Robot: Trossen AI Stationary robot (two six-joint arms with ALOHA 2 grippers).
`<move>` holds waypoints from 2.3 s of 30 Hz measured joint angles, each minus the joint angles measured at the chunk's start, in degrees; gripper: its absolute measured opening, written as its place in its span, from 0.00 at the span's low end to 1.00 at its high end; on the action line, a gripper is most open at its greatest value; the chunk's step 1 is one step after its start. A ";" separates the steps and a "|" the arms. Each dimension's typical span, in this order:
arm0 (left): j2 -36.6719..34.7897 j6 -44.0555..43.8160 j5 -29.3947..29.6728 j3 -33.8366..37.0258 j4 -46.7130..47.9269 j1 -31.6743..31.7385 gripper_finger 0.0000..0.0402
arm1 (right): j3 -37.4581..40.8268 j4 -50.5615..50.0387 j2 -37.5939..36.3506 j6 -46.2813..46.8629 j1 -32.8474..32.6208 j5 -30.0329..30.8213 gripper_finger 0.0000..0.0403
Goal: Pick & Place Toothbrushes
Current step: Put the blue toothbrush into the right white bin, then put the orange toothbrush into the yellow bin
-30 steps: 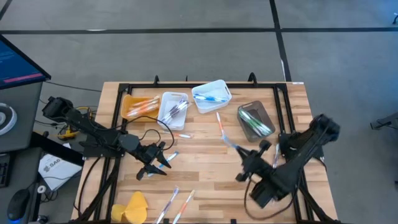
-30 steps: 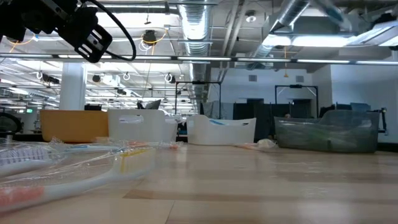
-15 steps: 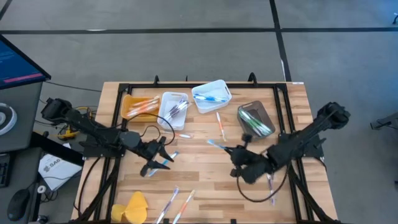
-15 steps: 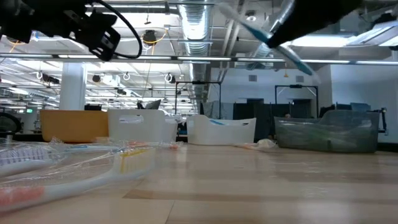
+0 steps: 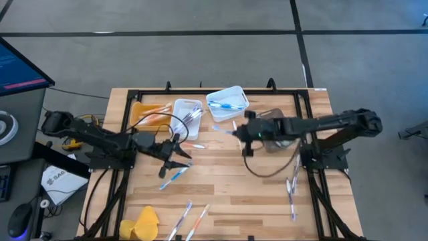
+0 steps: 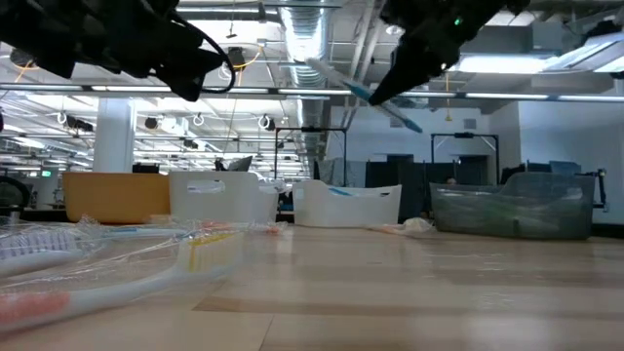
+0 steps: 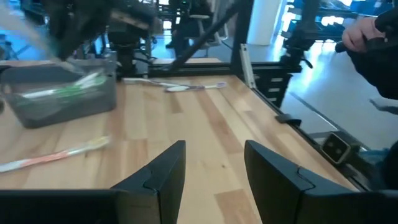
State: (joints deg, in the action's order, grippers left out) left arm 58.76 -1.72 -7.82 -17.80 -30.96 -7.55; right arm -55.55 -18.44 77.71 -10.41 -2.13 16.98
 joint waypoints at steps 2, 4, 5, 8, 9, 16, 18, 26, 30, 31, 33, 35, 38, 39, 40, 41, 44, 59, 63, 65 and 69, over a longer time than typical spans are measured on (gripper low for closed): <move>0.00 0.17 -0.04 0.00 0.01 1.02 0.39 | 0.02 -0.47 0.07 -3.03 3.90 -1.32 0.01; 0.00 1.35 -0.04 0.00 0.02 2.03 0.39 | 0.02 0.90 0.51 -5.83 8.02 -5.23 0.01; 0.00 1.79 -0.05 0.00 0.02 2.51 0.39 | 0.02 2.21 1.12 -6.86 10.08 -8.19 0.01; 0.00 3.62 -0.06 0.00 0.04 4.25 0.39 | 0.00 5.08 2.91 -10.21 14.98 -14.62 0.01; 0.00 4.77 -0.06 0.00 0.04 4.97 0.39 | -0.25 5.37 3.46 -11.93 16.26 -15.31 0.01; -0.02 12.17 0.00 -0.02 0.02 12.27 0.39 | -6.76 1.16 10.51 -21.08 24.62 -21.51 0.01; -0.02 12.20 0.02 -0.04 0.00 14.47 0.39 | -9.41 -0.04 13.12 -22.96 26.35 -21.77 0.02; -0.02 11.87 0.01 -0.07 0.02 18.09 0.39 | -22.66 -13.20 25.46 -25.60 33.72 -22.02 0.02; -0.02 11.00 -0.27 -0.09 0.04 17.83 0.39 | -29.50 -20.07 31.32 -25.60 36.21 -21.87 0.02; 0.00 9.96 -0.68 -0.09 0.07 17.81 0.39 | -30.99 -21.54 32.71 -25.65 36.59 -21.87 0.02; -0.01 7.45 -1.92 -0.09 0.07 17.81 0.39 | -33.70 -24.65 35.34 -26.52 36.92 -21.89 0.02; -0.02 5.06 -3.31 -0.09 0.11 17.81 0.39 | -36.33 -27.52 37.70 -27.41 37.02 -21.78 0.02; -0.02 1.58 -5.42 -0.09 0.10 17.81 0.39 | -39.70 -31.01 40.45 -27.54 36.90 -21.67 0.01; -0.02 0.39 -5.99 -0.09 0.10 17.81 0.39 | -40.75 -31.65 41.31 -27.54 36.72 -21.67 0.01; -0.12 -0.74 -6.27 -0.09 0.14 17.77 0.39 | -41.67 -32.34 42.01 -27.54 36.59 -21.63 0.01; -0.24 -1.99 -6.71 -0.09 0.13 17.61 0.39 | -42.40 -33.05 42.61 -27.31 36.53 -21.63 0.02; -0.28 -3.62 -7.12 -0.13 0.10 17.35 0.39 | -44.29 -33.07 43.55 -25.34 36.21 -21.57 0.06; -0.35 -0.27 -7.10 -0.13 0.08 16.61 0.39 | -50.97 -41.40 42.97 -19.04 35.56 -19.09 0.42; -0.35 -3.13 -7.10 -0.13 0.39 16.61 0.39 | -52.79 -47.06 42.97 -16.32 34.95 -19.73 0.50; -0.35 -4.27 -7.08 -0.13 0.74 16.61 0.39 | -53.34 -50.71 42.98 -13.17 34.46 -20.78 0.52; -0.33 -6.56 -7.08 -0.13 1.75 16.61 0.39 | -54.34 -60.27 42.97 -6.50 32.76 -24.85 0.54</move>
State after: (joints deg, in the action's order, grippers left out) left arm 58.43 -8.28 -14.90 -17.93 -29.21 9.06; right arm -109.89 -78.71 120.68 -16.91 30.63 -7.86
